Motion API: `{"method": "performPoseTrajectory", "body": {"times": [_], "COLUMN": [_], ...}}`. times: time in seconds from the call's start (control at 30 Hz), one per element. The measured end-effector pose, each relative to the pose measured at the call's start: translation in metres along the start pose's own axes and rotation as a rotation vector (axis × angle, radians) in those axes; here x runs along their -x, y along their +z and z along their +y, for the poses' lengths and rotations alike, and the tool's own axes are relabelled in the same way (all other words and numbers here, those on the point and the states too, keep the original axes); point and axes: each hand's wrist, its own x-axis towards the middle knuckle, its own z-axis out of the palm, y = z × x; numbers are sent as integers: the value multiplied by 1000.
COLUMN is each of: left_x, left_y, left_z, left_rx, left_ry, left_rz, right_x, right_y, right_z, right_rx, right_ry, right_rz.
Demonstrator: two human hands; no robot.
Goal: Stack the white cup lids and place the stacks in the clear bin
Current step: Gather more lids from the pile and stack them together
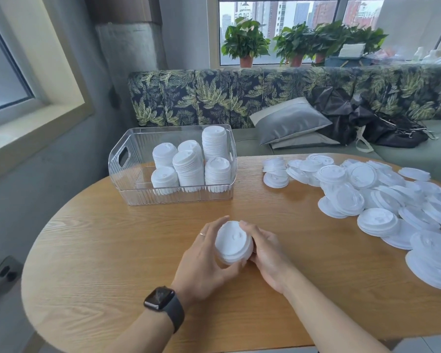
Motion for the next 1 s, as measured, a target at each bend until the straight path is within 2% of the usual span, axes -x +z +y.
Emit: {"method": "performPoseTrajectory", "body": {"times": [0.2,0.33,0.5,0.77,0.9,1.0], "left_x": [1,6,10,5,-16,-41], "left_y": [13,18,13,12,6,-4], "left_z": [0,-2,-3,-2,-3,-8], "left_rx": [-30,-44,-63,-126,-121,-126], "left_ry": [-56,14,81,104,76,64], "left_rz": [160,105,73,5,30,17], "right_x": [-1,-1,-3,-5,-12,-22], "right_y": [-2,-4,-2,-5,-5,-6], "right_z": [6,4,2,-7,-10,-11], "right_rx": [-86,-119,-18,101,18,-155], "right_ry": [-3,-10,-42,-12,-12,38], "right_rz": [-1,32,90,40,77,35]}}
